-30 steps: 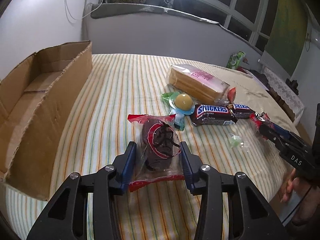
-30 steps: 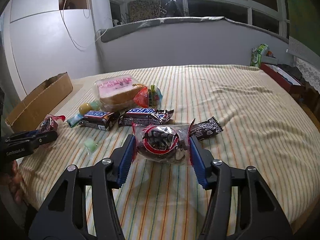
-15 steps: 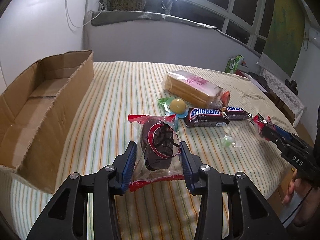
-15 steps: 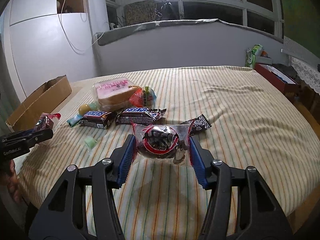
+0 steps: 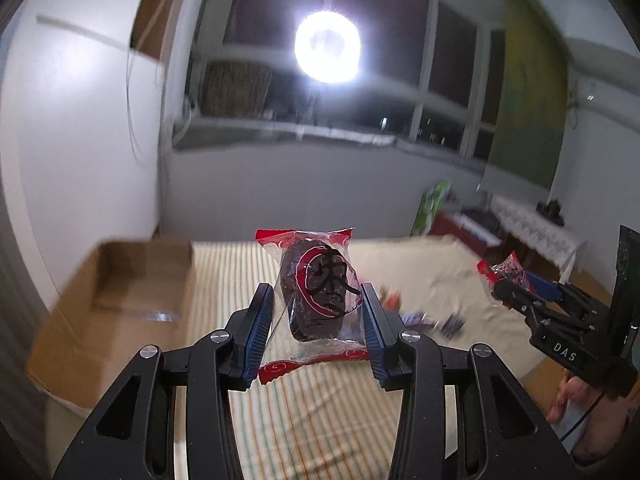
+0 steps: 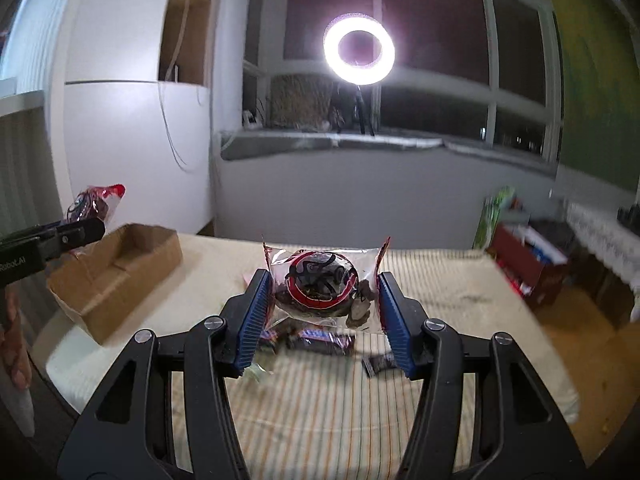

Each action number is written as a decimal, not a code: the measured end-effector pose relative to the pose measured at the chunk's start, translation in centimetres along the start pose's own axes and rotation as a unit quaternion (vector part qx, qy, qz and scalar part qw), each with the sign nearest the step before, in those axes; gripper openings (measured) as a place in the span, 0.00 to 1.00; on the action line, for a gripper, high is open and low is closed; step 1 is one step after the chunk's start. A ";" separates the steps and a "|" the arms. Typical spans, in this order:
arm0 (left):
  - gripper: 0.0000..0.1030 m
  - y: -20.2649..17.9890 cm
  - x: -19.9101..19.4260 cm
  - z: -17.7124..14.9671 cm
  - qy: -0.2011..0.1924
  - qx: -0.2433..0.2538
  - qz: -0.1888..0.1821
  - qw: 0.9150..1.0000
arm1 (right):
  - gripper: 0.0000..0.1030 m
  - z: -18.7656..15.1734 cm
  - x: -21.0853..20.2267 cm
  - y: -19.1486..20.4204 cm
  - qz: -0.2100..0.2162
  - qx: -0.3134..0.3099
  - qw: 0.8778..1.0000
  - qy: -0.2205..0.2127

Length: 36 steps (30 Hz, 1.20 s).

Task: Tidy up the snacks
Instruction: 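Carry both bagged cakes to the cardboard box and open both tools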

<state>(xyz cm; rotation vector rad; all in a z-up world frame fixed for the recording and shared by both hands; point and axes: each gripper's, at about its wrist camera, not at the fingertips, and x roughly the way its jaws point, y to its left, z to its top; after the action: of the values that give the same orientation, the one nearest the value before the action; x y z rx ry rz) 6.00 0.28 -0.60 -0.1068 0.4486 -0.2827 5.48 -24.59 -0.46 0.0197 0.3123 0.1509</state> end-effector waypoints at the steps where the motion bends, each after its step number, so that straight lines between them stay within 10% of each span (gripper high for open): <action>1: 0.40 0.2 -1.0 0.5 -0.012 0.002 -0.002 1.000 | 0.54 0.5 -0.5 0.6 -0.001 -0.007 1.000 -0.003; 36: 0.40 15.0 -4.2 0.7 -0.022 -0.033 0.077 0.996 | 0.55 5.7 9.4 24.8 0.161 -0.094 0.982 0.007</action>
<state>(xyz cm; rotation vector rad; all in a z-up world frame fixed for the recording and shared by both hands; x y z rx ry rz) 6.39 15.91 -0.67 -0.1425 0.4204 -0.1138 12.45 1.34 3.21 -0.1178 0.3063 0.5024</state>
